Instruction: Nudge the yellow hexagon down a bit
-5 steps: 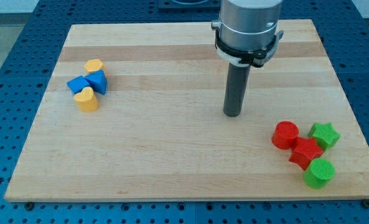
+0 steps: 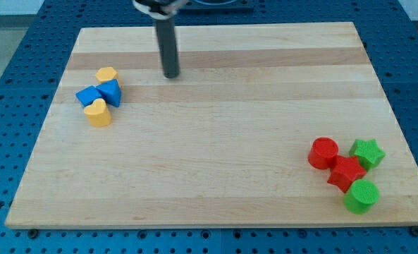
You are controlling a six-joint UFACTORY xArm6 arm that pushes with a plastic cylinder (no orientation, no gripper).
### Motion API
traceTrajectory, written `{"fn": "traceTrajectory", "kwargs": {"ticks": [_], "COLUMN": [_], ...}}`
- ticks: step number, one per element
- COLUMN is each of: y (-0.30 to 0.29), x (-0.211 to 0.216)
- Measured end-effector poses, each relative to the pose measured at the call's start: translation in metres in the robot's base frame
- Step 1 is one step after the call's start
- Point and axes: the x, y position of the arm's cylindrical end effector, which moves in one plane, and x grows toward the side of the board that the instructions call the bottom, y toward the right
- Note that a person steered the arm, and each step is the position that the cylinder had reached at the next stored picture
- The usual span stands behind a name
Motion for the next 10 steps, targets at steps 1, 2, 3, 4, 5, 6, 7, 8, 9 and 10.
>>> {"fn": "traceTrajectory", "kwargs": {"ticks": [1, 2, 3, 4, 5, 6, 7, 8, 9, 10], "y": [-0.059, -0.110, -0.153, -0.163, -0.163, -0.151, -0.128, -0.104, -0.091, -0.085], "x": [-0.054, -0.065, -0.038, -0.029, -0.002, -0.001, 0.000, 0.000, 0.003, 0.001]}}
